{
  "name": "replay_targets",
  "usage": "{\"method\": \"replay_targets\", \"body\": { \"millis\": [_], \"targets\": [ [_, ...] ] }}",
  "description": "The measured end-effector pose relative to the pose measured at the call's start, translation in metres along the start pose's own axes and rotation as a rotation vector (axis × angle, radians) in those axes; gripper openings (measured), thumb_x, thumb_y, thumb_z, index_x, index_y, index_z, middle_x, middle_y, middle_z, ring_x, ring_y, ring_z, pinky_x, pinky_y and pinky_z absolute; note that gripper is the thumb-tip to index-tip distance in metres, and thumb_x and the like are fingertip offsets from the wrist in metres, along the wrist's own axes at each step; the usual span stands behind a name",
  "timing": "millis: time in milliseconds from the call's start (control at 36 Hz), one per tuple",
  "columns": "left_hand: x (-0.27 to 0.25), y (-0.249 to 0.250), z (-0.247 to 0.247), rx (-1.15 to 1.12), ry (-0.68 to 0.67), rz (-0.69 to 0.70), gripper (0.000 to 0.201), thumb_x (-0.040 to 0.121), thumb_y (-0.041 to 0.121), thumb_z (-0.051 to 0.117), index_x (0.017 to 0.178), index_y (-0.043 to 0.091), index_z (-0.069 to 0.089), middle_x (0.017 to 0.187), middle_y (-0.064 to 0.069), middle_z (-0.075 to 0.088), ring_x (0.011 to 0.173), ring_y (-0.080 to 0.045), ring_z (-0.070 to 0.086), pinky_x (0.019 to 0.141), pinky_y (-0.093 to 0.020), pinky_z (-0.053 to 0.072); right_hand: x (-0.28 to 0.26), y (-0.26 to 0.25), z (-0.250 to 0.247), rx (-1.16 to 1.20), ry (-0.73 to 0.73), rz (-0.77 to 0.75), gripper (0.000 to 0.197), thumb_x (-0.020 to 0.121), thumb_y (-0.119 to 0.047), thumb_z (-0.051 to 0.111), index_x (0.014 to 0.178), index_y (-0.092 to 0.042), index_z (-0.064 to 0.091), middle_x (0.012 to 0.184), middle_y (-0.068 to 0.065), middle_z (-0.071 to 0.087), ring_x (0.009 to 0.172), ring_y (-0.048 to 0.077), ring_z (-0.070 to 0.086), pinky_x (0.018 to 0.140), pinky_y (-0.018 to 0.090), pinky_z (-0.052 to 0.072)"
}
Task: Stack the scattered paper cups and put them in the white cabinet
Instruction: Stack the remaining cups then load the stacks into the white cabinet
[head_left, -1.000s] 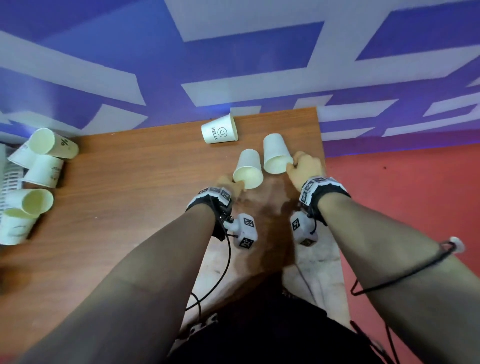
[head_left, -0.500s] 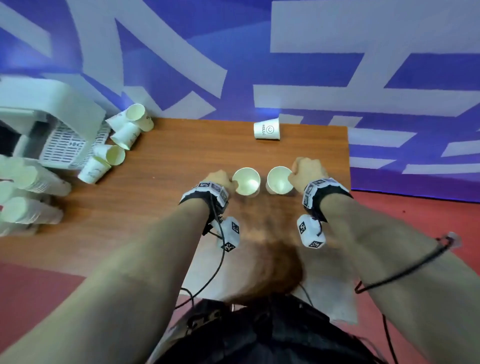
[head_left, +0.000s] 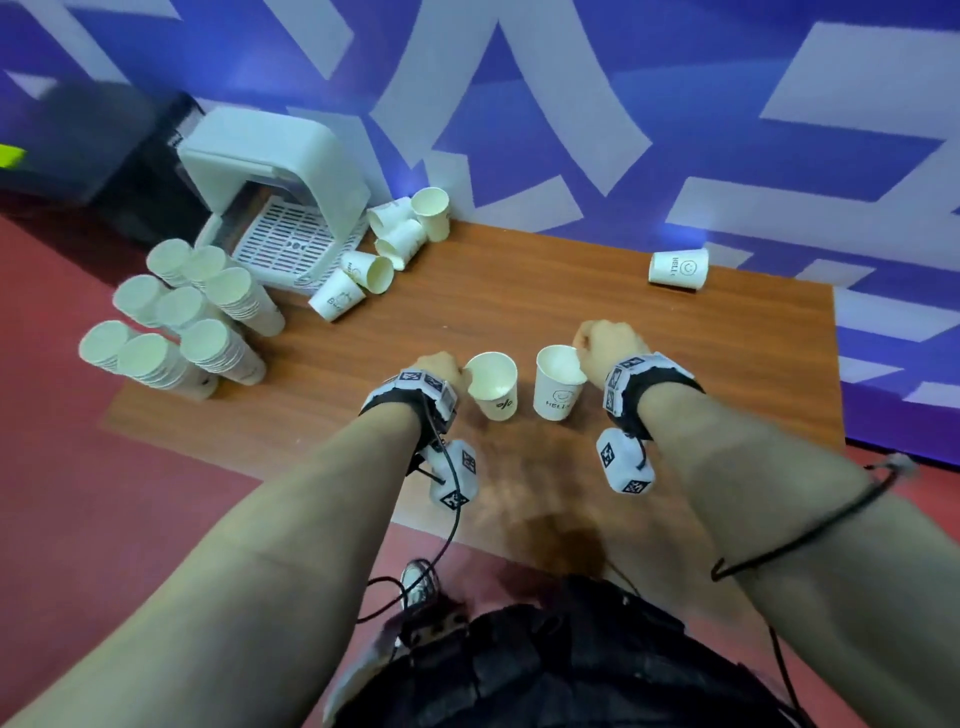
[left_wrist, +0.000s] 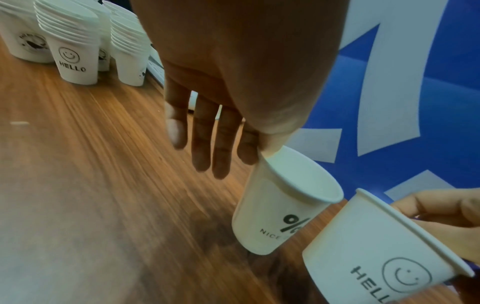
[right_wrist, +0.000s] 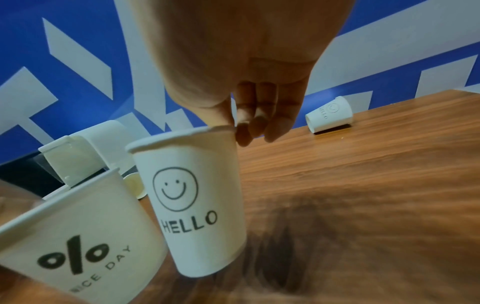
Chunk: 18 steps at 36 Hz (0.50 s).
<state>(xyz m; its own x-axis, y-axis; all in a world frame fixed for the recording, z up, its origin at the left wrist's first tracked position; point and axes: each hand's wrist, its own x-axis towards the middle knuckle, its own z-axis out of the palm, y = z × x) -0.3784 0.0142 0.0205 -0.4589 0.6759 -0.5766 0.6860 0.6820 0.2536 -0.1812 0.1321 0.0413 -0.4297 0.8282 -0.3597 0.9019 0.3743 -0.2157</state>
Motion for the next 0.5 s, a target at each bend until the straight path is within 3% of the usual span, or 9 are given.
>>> {"method": "replay_targets", "body": {
  "millis": [139,222,306,417,500],
  "targets": [
    [0.005,-0.075,-0.031,-0.070,-0.034,0.006,0.041,0.097,0.033,0.046,0.090,0.001,0.070,0.090,-0.016,0.075,0.074,-0.027,0.068,0.075,-0.035,0.056,-0.005,-0.074,0.023,0.007,0.022,0.054,0.020,0.095,-0.011,0.042,0.104,-0.010,0.059,0.088,0.015,0.066,0.073,0.031,0.061,0.055,0.029,0.043],
    [0.008,-0.118,-0.051,-0.117,-0.029,-0.002,0.035,0.097,0.026,0.047,0.084,0.002,0.069,0.092,-0.016,0.074,0.071,-0.025,0.063,0.063,-0.028,0.051,-0.006,-0.121,0.031,-0.006,0.021,0.029,0.020,0.097,-0.012,0.041,0.110,-0.008,0.056,0.089,0.017,0.066,0.073,0.032,0.062,0.056,0.030,0.044],
    [0.010,-0.151,-0.072,-0.144,0.003,-0.021,0.027,0.097,0.022,0.048,0.084,0.005,0.063,0.095,-0.018,0.073,0.070,-0.025,0.058,0.062,-0.027,0.046,-0.005,-0.167,0.035,-0.014,0.039,0.002,0.020,0.097,-0.014,0.041,0.111,-0.009,0.055,0.089,0.016,0.066,0.072,0.031,0.061,0.055,0.031,0.044],
    [0.014,-0.185,-0.100,-0.139,0.092,-0.018,0.023,0.096,0.020,0.048,0.082,0.007,0.059,0.080,-0.011,0.062,0.066,-0.023,0.050,0.051,-0.024,0.033,0.002,-0.215,0.029,-0.057,0.067,-0.025,0.021,0.097,-0.013,0.041,0.113,-0.008,0.054,0.092,0.017,0.064,0.074,0.031,0.057,0.058,0.033,0.042],
    [0.016,-0.203,-0.120,-0.211,0.116,0.026,0.031,0.096,0.019,0.048,0.072,0.006,0.062,0.053,-0.004,0.059,0.054,-0.023,0.051,0.050,-0.023,0.035,0.011,-0.242,0.020,-0.060,0.071,-0.034,0.020,0.097,-0.013,0.043,0.113,-0.009,0.055,0.095,0.017,0.063,0.074,0.032,0.055,0.055,0.031,0.037]
  ]
}}
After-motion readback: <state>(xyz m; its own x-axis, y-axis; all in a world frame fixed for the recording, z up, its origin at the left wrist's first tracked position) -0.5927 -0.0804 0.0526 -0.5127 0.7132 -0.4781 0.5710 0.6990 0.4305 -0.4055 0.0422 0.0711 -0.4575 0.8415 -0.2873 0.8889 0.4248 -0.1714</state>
